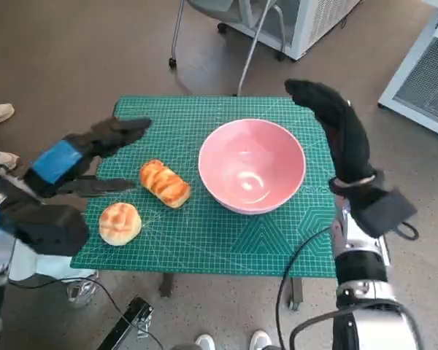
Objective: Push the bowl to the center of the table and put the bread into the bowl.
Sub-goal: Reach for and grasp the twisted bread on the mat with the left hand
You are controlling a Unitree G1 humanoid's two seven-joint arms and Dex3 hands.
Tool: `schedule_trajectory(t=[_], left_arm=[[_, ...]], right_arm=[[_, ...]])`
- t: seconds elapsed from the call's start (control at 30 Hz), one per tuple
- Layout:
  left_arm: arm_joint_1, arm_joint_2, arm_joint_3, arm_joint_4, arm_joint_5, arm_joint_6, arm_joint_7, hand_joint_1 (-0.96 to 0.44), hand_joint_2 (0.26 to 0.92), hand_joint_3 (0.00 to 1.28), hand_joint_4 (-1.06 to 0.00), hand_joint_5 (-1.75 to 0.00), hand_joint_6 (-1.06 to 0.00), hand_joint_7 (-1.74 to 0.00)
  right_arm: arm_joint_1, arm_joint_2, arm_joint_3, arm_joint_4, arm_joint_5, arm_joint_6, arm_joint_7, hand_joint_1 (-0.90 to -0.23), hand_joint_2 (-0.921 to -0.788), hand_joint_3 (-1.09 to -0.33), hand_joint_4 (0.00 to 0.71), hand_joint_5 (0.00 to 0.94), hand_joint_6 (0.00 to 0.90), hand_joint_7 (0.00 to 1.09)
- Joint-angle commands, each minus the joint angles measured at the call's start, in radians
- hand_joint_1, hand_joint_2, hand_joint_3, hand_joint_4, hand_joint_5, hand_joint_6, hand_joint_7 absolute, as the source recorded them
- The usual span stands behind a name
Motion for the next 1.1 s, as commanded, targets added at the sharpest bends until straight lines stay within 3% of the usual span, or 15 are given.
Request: schedule_trajectory(t=[0.03, 0.2, 0.53, 1.1], left_arm=[[-0.083, 0.019, -0.08, 0.096, 0.081, -0.058, -0.012, -0.01, 0.832, 0.0, -0.34, 0.0, -0.42, -0.12], [-0.174, 0.01, -0.179, 0.205, 0.207, -0.101, 0.011, -0.02, 0.821, 0.0, -0.33, 0.0, -0.43, -0.1], [-0.31, -0.029, -0.34, 0.361, 0.418, -0.126, 0.085, -0.04, 0.815, 0.0, -0.29, 0.0, -0.41, -0.05], [-0.403, -0.084, -0.493, 0.486, 0.608, -0.055, 0.169, -0.05, 0.828, 0.01, -0.28, 0.0, -0.43, -0.03]], right_arm=[[0.045, 0.006, 0.009, -0.033, 0.022, 0.028, 0.001, -0.599, -0.921, -0.765, 0.414, 0.049, 0.07, 0.82], [0.068, 0.008, 0.018, -0.067, 0.037, 0.045, 0.003, -0.602, -0.921, -0.767, 0.41, 0.047, 0.064, 0.83], [0.093, 0.0, 0.027, -0.114, 0.037, 0.074, -0.008, -0.591, -0.921, -0.765, 0.412, 0.046, 0.056, 0.84], [0.118, -0.005, 0.025, -0.145, 0.047, 0.073, -0.012, -0.586, -0.921, -0.767, 0.415, 0.046, 0.045, 0.86]])
